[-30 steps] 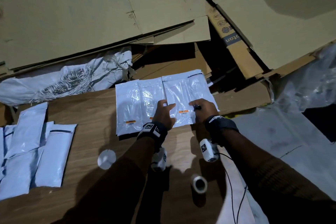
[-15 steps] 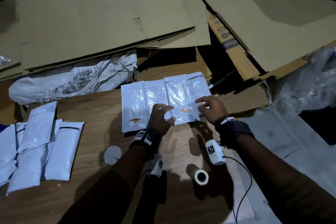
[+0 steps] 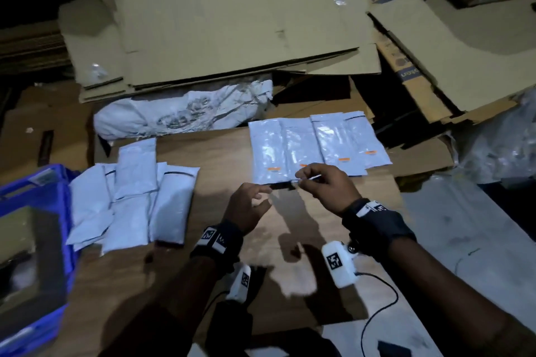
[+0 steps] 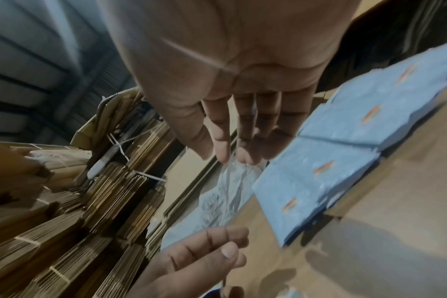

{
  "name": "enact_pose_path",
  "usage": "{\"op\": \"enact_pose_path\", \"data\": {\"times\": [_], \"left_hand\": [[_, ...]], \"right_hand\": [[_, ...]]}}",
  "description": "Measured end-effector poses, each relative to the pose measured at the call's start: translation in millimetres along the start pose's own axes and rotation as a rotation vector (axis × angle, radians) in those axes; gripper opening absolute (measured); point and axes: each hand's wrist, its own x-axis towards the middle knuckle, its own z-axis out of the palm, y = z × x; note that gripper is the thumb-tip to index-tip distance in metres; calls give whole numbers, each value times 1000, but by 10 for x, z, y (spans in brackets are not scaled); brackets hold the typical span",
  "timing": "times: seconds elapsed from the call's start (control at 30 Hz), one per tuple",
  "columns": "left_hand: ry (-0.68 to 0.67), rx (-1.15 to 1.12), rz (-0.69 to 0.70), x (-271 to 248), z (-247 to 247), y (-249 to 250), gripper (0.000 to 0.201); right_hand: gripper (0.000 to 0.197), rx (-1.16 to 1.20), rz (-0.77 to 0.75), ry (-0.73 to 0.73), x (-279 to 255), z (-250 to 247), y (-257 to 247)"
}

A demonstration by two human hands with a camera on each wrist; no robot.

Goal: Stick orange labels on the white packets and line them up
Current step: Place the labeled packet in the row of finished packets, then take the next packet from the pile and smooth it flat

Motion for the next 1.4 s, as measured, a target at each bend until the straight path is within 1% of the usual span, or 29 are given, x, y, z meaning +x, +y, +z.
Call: {"op": "enact_pose_path", "data": {"times": [0.1, 0.2, 0.27, 0.33, 0.4, 0.43, 0.53, 0.6, 0.67, 0.77, 0.87, 0.97, 1.03, 1.1, 1.17, 1.2, 1.27, 1.3, 1.33, 1.4], "left_hand": [[22, -14, 13, -335, -526, -442, 31], [98, 23, 6, -572, -1078, -937, 41], [160, 24, -76, -673, -1416, -1210, 38], [193, 27, -184, -725, -1652, -1412, 34], [162, 74, -239, -727, -1766, -1594, 38], [130, 107, -236, -719, -1764, -1659, 41], [40, 174, -227, -683, -1734, -1779, 48], [15, 201, -226, -643, -1702, -1819, 49], [-19, 216, -278, -598, -1684, -1832, 49], [-57, 191, -360, -559, -1663, -1835, 53], [-74, 142, -384, -583, -1659, -1810, 53], [-72, 59, -394, -628, -1627, -1710, 47], [-78, -24, -372, -649, -1553, -1656, 46], [-80, -156, -342, -700, -1423, -1584, 47], [-107, -317, -324, -771, -1276, -1503, 50], [-132, -350, -306, -817, -1212, -1465, 49], [-147, -321, -249, -898, -1119, -1434, 39], [-133, -267, -227, -935, -1088, -1452, 31], [-114, -199, -209, -978, -1103, -1482, 28], [-32, -131, -167, -1083, -1113, -1584, 33]], "right_hand": [[14, -15, 2, -82, -17, 757, -140], [2, -73, 8, -159, 43, 1495, -206], [3, -90, 36, -212, 93, 1967, -220], [15, -78, 78, -254, 135, 2370, -241], [20, -71, 134, -259, 199, 2733, -203], [23, -72, 165, -262, 231, 2873, -184], [41, -77, 246, -260, 329, 3202, -145], [45, -54, 271, -235, 376, 3367, -113], [45, 7, 307, -200, 400, 3490, -86], [49, 97, 359, -133, 436, 3592, -48], [53, 210, 390, -63, 433, 3622, -18], [48, 226, 369, 5, 389, 3596, 59], [43, 144, 307, 32, 327, 3490, 53], [44, 63, 237, 67, 238, 3311, 62], [50, -19, 102, 95, 131, 3081, 126], [51, -102, 26, 96, 64, 2961, 174], [49, -365, -121, 91, -85, 2703, 283], [47, -505, -188, 93, -176, 2557, 345], [45, -625, -248, 100, -280, 2419, 358], [43, -781, -349, 78, -498, 2159, 482]]}}
